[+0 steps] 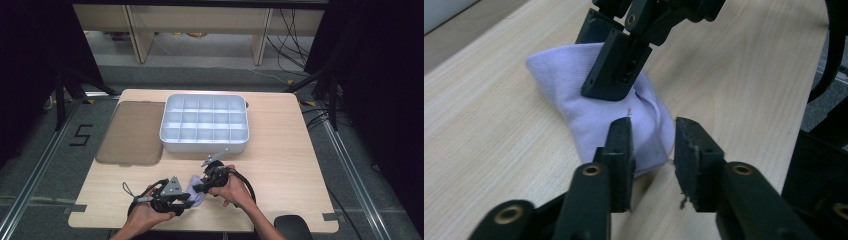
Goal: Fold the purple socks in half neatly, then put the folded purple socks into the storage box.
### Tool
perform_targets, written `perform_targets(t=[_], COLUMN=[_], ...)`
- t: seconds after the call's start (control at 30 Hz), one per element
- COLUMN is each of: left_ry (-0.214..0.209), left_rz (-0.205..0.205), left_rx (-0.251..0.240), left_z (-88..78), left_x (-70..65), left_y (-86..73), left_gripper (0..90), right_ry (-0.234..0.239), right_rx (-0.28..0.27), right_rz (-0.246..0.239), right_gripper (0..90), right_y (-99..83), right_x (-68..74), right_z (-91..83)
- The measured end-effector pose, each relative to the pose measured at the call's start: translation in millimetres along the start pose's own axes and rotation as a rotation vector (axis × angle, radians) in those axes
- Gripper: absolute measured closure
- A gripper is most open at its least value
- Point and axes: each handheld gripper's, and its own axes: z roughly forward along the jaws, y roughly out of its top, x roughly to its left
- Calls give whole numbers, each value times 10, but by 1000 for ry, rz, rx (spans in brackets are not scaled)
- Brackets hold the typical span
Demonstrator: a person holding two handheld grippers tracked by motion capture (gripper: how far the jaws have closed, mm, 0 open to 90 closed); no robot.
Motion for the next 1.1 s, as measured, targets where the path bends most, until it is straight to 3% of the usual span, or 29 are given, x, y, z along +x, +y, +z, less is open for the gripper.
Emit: perform_targets(t=[0.17, 0.27, 0.5, 0.67, 0.73, 0.77, 0.87, 0.9, 0.97, 1.0, 1.07, 1.1], left_ry=[6, 19, 51, 77, 84, 94, 108, 113, 122, 143, 141, 147], left_rz=[-69, -75, -120, -117, -150, -137, -151, -173, -158, -178, -196, -173], left_rx=[-46, -27, -45, -31, -49, -52, -64, -81, -76, -84, -96, -75], left_z=[-122, -196, -343, -435, -454, -479, -549, -561, -587, -600, -596, -602], left_x=[27, 72, 121, 168, 160, 175, 198, 201, 224, 247, 248, 264], left_y=[-33, -85, -233, -323, -367, -386, -452, -470, -485, -505, -510, -519], left_gripper=[549, 470, 423, 403, 398, 397, 392, 389, 384, 378, 365, 364], right_ry=[2, -11, -31, -46, -51, -52, -52, -52, -54, -50, -51, -52], right_rx=[-15, -16, -11, -6, -5, -7, -7, -9, -12, -7, -11, -15], right_rz=[-12, -39, -44, -62, -64, -69, -79, -83, -98, -82, -99, -103], right_gripper=[695, 704, 713, 722, 724, 724, 727, 728, 728, 728, 729, 729], right_y=[-15, -12, -8, 3, 5, 5, 8, 10, 14, 13, 19, 22], right_x=[-2, 19, 48, 87, 91, 92, 102, 107, 106, 117, 111, 119], right_z=[-7, -8, -13, -19, -20, -19, -29, -28, -24, -26, -38, -49])
